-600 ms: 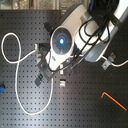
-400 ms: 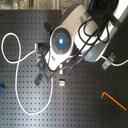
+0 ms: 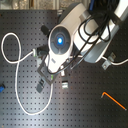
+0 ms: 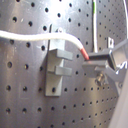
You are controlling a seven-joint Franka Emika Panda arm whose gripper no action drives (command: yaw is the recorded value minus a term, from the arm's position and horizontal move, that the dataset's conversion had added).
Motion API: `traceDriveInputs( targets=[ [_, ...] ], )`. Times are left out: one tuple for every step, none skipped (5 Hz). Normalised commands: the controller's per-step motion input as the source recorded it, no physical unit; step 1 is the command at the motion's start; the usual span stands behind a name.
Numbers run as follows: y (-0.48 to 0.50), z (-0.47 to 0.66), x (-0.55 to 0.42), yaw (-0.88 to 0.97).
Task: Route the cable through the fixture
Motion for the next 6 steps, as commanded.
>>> traceDriveInputs(
  targets=[
    [-0.087, -0.09, -0.066, -0.56],
    [-0.002, 0.00, -0.021, -0.65],
    [0.021, 0.00, -0.042, -0.78],
    [0.030, 0.07, -0.080, -0.86],
    [0.039, 0.33, -0.143, -0.77],
    [0.013, -0.03, 0.086, 0.09]
  ],
)
